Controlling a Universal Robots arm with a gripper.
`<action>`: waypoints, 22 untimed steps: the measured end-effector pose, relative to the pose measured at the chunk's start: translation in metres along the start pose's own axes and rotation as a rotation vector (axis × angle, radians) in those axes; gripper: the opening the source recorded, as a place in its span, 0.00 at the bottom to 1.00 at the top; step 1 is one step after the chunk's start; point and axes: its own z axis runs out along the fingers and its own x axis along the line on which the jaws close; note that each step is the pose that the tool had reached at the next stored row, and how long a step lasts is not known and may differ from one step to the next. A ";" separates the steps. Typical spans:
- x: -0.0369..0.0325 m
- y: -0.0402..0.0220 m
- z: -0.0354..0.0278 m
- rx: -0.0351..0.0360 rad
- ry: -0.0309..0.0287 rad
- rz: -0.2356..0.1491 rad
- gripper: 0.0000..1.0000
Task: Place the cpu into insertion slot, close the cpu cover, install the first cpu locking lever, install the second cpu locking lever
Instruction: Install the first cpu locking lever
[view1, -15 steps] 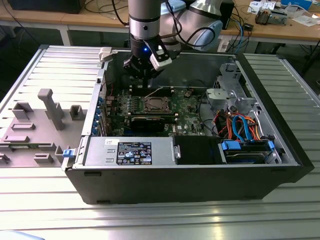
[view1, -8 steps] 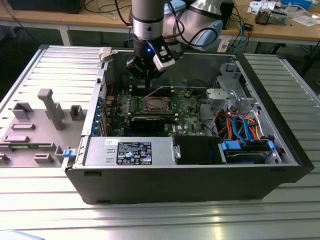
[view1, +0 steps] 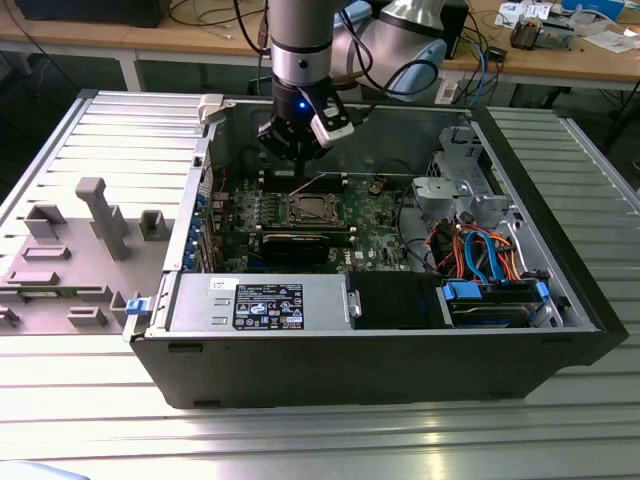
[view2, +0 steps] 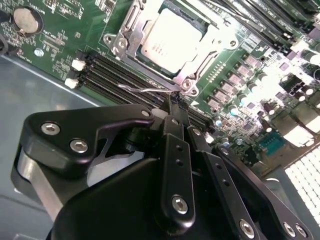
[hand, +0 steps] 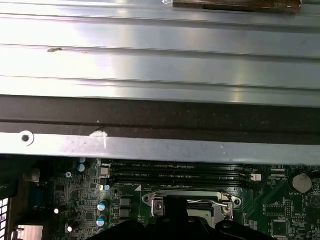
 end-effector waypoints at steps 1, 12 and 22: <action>-0.0005 0.0005 0.0010 -0.0002 -0.0003 0.002 0.11; -0.0082 0.0056 0.0083 0.0000 -0.0002 0.002 0.11; -0.0176 0.0097 0.0129 -0.0001 -0.0002 0.002 0.11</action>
